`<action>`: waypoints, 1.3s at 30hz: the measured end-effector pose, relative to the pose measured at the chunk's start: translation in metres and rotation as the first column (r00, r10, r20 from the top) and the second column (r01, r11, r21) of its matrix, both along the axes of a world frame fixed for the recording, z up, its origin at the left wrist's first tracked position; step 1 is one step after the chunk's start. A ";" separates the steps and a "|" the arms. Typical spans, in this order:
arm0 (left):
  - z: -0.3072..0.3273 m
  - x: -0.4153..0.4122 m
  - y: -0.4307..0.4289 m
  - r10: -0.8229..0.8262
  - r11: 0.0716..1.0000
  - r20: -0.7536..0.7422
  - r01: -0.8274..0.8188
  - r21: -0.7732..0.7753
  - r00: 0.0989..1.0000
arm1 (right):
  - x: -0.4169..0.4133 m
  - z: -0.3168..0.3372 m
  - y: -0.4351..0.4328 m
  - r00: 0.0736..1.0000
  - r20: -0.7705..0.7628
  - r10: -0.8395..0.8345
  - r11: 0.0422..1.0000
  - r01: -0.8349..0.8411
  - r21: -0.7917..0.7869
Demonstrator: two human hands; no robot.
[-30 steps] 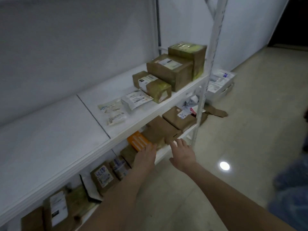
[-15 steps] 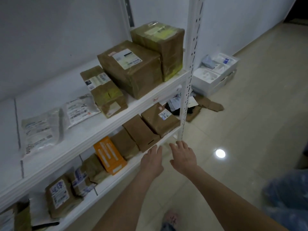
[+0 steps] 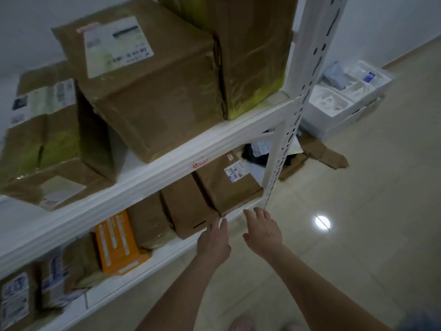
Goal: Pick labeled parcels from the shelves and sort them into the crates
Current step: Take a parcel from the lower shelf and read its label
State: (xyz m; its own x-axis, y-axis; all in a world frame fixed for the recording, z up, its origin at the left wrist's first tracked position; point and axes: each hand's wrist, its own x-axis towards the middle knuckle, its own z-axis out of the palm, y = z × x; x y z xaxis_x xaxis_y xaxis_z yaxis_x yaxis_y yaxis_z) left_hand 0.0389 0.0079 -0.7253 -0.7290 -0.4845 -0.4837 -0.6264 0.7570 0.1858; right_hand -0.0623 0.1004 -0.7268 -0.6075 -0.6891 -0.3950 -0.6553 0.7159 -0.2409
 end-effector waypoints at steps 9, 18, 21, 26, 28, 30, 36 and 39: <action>-0.087 -0.048 -0.028 0.204 0.979 -0.035 -0.205 -0.021 0.978 | -0.057 -0.081 -0.045 0.984 0.084 0.158 0.987 -0.157 -0.020; -0.137 -0.036 -0.054 0.196 0.964 0.011 -0.190 -0.186 0.981 | -0.074 -0.135 -0.072 0.951 -0.025 0.308 0.951 -0.307 0.047; -0.138 -0.034 -0.055 0.197 0.953 0.011 -0.189 -0.236 0.980 | -0.067 -0.142 -0.072 0.940 0.001 0.340 0.933 -0.338 0.127; -0.129 -0.067 -0.059 0.446 0.889 -0.211 -0.459 -0.010 0.869 | -0.086 -0.127 -0.084 0.962 -0.080 0.260 0.964 -0.263 -0.032; -0.132 -0.085 -0.064 0.606 0.796 -0.253 -0.575 0.189 0.754 | -0.098 -0.124 -0.092 0.984 -0.062 0.165 0.983 -0.170 -0.074; -0.137 -0.098 -0.069 0.736 0.672 -0.200 -0.663 0.330 0.647 | -0.110 -0.126 -0.101 0.996 -0.026 0.089 0.995 -0.090 -0.051; -0.141 -0.114 -0.082 0.958 0.245 -0.051 -0.713 0.656 0.282 | -0.133 -0.135 -0.112 0.998 0.054 -0.029 0.999 0.028 0.025; -0.137 -0.110 -0.082 0.953 0.295 -0.144 -0.718 0.630 0.265 | -0.127 -0.133 -0.110 0.994 0.090 -0.055 0.998 0.053 0.019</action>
